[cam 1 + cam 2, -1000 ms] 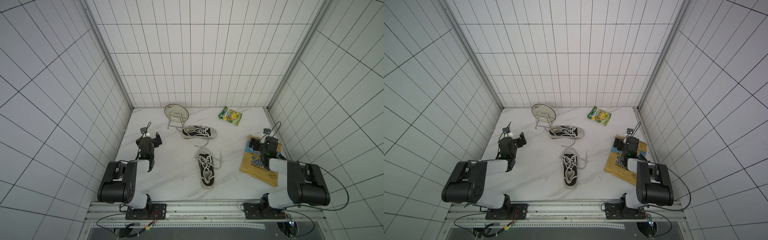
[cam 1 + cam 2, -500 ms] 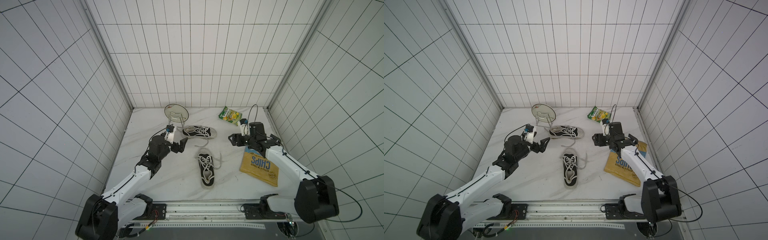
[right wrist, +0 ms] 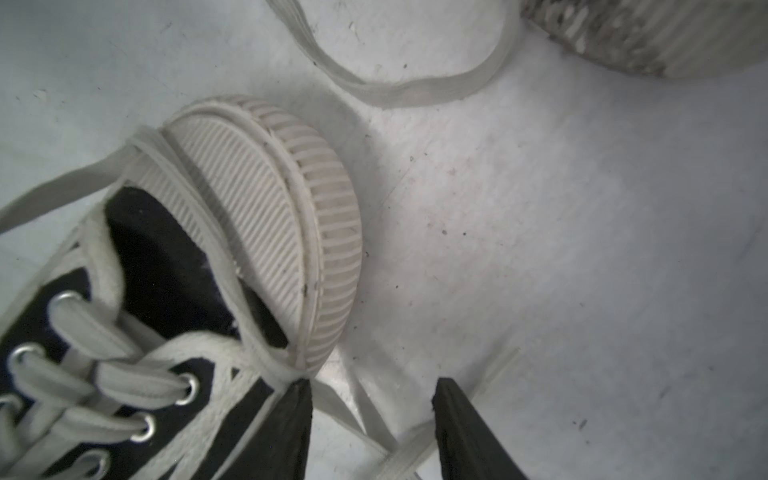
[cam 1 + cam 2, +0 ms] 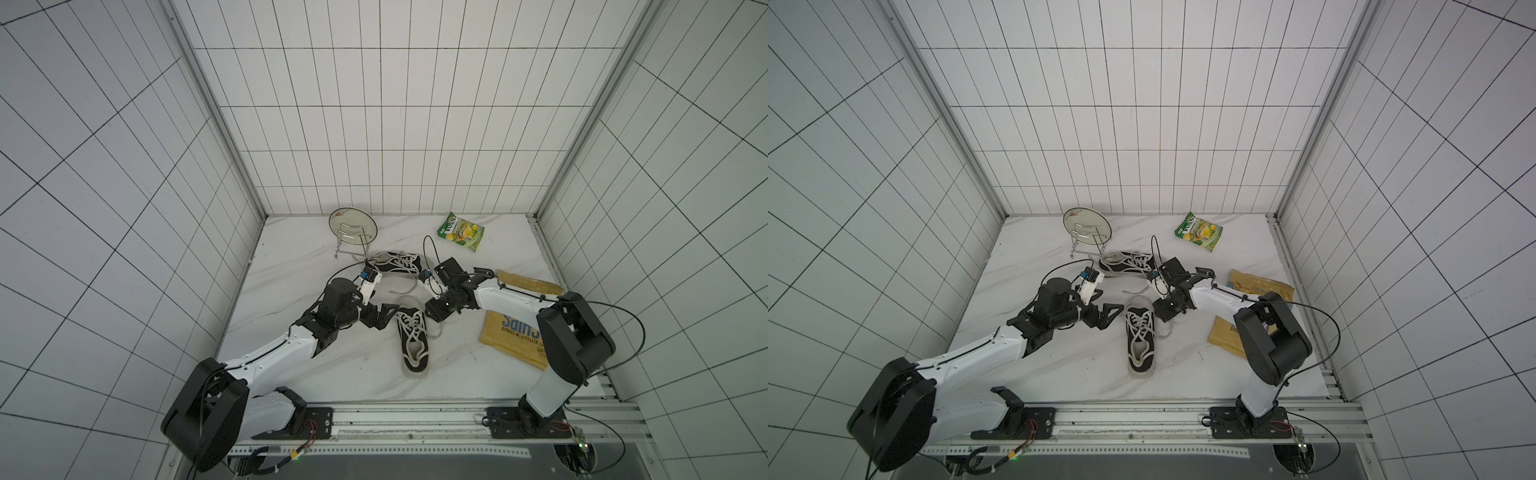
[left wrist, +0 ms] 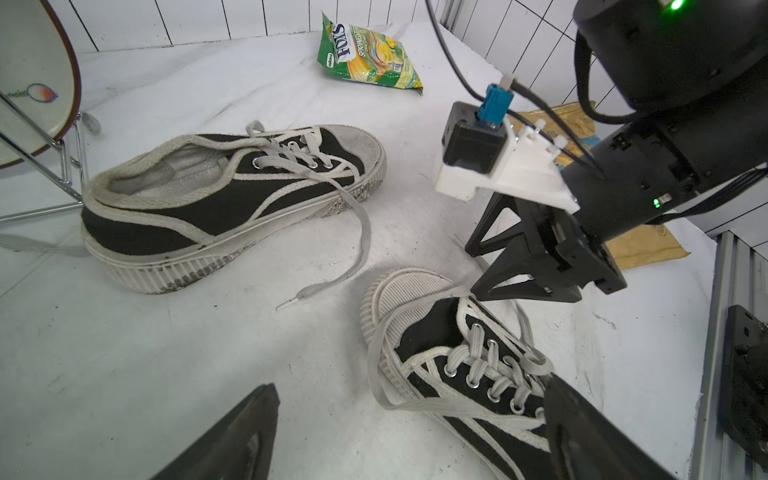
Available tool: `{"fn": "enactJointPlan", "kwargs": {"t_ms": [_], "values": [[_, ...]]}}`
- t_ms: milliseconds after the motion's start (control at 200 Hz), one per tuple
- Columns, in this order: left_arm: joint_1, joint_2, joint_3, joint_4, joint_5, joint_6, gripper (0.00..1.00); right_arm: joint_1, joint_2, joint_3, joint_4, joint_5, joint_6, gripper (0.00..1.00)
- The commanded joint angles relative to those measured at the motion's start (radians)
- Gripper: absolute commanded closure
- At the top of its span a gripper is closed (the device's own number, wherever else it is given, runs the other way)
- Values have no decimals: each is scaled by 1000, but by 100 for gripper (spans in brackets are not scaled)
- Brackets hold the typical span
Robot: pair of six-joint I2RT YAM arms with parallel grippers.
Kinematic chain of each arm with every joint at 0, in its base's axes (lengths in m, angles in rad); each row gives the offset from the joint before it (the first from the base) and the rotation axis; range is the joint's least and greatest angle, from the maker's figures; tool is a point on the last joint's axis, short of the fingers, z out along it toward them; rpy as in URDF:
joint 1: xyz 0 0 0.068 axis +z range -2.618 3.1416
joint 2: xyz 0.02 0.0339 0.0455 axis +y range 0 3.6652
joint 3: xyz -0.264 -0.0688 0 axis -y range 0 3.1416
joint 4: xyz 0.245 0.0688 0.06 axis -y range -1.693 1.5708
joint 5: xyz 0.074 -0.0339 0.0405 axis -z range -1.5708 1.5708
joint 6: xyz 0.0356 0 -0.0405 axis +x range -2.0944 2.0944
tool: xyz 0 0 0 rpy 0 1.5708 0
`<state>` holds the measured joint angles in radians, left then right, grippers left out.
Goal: Tie the shoes
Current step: Cross the shoelace with the shoelace.
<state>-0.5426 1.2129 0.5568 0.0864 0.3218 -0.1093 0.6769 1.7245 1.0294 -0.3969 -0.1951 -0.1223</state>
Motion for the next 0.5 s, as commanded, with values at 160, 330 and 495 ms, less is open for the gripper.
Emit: {"fn": "enactJointPlan", "kwargs": {"t_ms": [160,330,495], "values": [[-5,-38,0,-33,-12,-1,2,35,38,20,-34,23,-41,53],[-5,-41,2,-38,-15,2,2,38,-22,-21,-43,12,-31,49],[-5,-42,4,-41,-16,2,2,43,-54,-24,-77,31,-36,43]]}}
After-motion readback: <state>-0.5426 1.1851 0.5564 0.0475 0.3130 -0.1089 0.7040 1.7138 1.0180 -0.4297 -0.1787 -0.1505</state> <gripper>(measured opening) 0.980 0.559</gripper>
